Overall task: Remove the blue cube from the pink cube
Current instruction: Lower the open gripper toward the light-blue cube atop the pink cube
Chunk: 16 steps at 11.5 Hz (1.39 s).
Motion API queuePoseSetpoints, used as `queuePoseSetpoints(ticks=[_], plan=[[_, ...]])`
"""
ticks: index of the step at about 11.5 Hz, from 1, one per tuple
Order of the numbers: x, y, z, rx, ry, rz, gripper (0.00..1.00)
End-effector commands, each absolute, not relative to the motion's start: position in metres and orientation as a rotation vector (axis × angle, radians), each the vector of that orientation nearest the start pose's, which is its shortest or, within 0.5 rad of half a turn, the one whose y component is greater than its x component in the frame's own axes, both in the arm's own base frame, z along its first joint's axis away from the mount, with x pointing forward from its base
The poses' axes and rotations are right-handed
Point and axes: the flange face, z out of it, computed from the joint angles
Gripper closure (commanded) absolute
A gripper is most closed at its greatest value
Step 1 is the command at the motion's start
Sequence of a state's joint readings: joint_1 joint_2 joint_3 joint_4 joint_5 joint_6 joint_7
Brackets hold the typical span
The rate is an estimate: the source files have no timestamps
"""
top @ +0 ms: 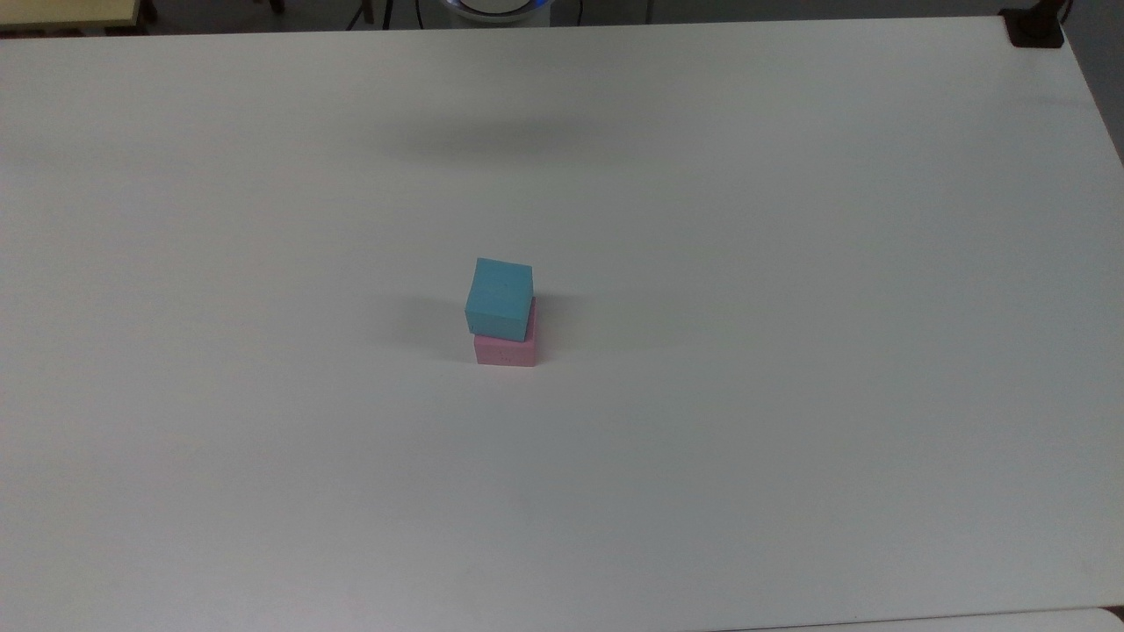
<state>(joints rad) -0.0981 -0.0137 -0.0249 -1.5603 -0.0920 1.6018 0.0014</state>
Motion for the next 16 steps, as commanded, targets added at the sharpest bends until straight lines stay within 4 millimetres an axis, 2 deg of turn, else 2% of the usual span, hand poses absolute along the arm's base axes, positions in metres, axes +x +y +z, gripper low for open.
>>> queuePoseSetpoints(ticks=[1,14,15,16], plan=[[0.541,-0.075,0.64,-3.214,0.162,-0.073,0.0],[0.544,-0.076,0.637,-3.214,0.161,-0.075,0.0],[0.547,-0.076,0.632,-3.215,0.153,-0.062,0.0],[0.553,-0.074,0.622,-3.218,0.052,-0.03,0.0]])
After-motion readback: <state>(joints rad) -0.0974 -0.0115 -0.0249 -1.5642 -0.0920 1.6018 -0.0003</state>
